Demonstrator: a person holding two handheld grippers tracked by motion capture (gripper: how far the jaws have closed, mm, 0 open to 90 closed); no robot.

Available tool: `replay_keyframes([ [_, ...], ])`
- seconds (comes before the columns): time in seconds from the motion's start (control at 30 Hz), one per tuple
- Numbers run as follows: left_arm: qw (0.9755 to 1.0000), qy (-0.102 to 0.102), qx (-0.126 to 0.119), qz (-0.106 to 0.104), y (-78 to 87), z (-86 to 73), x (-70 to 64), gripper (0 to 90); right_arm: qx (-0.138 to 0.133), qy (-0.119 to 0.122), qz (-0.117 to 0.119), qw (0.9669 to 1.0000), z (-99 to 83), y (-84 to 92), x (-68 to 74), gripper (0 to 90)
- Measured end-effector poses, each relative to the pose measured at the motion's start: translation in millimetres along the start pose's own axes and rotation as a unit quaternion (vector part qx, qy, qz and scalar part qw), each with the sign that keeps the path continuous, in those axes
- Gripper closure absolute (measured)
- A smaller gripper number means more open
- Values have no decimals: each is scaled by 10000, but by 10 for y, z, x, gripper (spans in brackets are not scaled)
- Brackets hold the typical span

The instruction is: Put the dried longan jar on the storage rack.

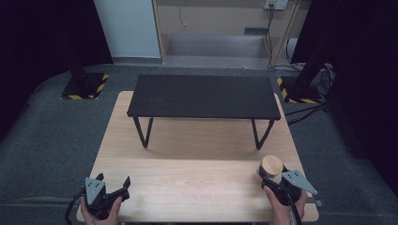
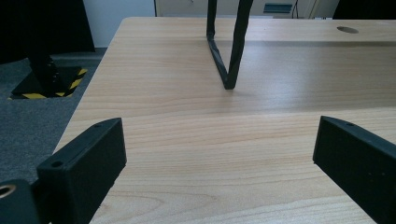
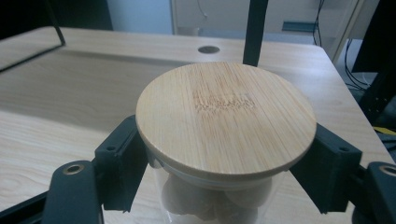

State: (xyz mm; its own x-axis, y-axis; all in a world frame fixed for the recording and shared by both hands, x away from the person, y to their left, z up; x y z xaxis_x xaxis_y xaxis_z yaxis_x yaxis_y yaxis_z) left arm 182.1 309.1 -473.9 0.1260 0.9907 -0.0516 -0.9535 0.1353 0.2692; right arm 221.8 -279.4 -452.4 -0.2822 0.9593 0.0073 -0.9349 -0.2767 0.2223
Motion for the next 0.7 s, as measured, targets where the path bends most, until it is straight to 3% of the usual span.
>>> replay_keyframes([
  [0.4, 10000, 14, -23, -9, 37, 2, 14, 14, -261, 12, 193, 9995, 470, 83, -36, 259],
  [0.7, 10000, 6, -27, 2, 61, 15, 30, 15, -363, -16, 283, 9989, 813, 21, -101, 259],
])
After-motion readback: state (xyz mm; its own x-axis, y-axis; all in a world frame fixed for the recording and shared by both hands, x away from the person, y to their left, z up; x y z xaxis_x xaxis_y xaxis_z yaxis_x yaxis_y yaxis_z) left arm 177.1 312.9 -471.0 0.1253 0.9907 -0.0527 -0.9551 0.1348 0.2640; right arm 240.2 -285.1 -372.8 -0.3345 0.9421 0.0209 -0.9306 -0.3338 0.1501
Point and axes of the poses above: each handheld gripper's, and its own axes: y roughly backward along the jaws, z roughly out of its top, x roughly to its left, the point moved 6 cm from there along -y, roughly forward along the jaws, and after that the axes turned 5 degrees about -x, right-handed, at the moved point
